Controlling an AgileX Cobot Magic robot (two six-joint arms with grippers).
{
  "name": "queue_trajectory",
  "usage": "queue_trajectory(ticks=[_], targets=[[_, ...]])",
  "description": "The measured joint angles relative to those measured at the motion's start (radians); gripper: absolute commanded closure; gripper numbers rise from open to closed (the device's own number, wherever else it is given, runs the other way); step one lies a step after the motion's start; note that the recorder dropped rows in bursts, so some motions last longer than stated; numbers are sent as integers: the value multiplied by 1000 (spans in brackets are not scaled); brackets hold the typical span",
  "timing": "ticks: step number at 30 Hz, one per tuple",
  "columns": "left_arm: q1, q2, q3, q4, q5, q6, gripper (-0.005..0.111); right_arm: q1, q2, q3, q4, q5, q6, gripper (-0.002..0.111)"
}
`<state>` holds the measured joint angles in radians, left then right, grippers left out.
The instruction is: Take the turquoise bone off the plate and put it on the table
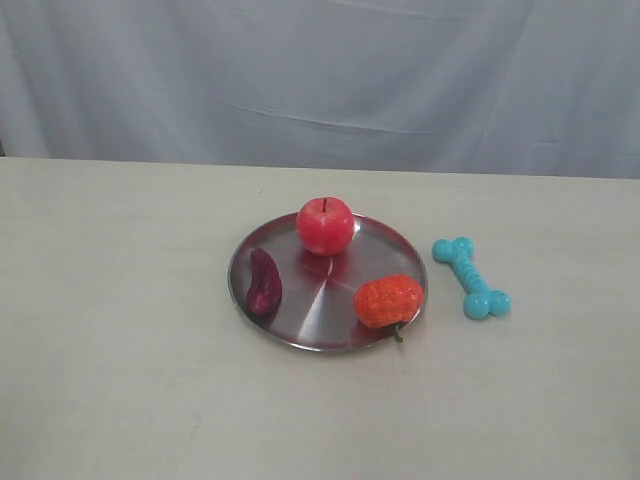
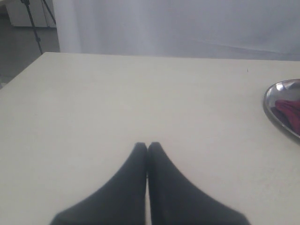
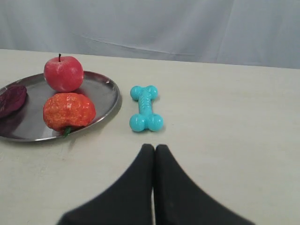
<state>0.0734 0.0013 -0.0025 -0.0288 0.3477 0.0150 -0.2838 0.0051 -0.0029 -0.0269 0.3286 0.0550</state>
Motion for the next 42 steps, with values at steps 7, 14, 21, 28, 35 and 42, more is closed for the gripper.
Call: queue_trajectory(ticks=[7, 14, 21, 28, 35, 42], targets=[[0, 0, 0, 0, 0, 0, 107, 0, 0, 0, 3, 15, 0, 108], [0, 0, 0, 0, 0, 0, 107, 0, 0, 0, 3, 16, 0, 108], [0, 0, 0, 0, 0, 0, 107, 0, 0, 0, 3, 16, 0, 108], [0, 0, 0, 0, 0, 0, 107, 0, 0, 0, 3, 20, 0, 108], [0, 0, 0, 0, 0, 0, 107, 0, 0, 0, 3, 20, 0, 108], [0, 0, 0, 0, 0, 0, 107, 0, 0, 0, 3, 20, 0, 108]])
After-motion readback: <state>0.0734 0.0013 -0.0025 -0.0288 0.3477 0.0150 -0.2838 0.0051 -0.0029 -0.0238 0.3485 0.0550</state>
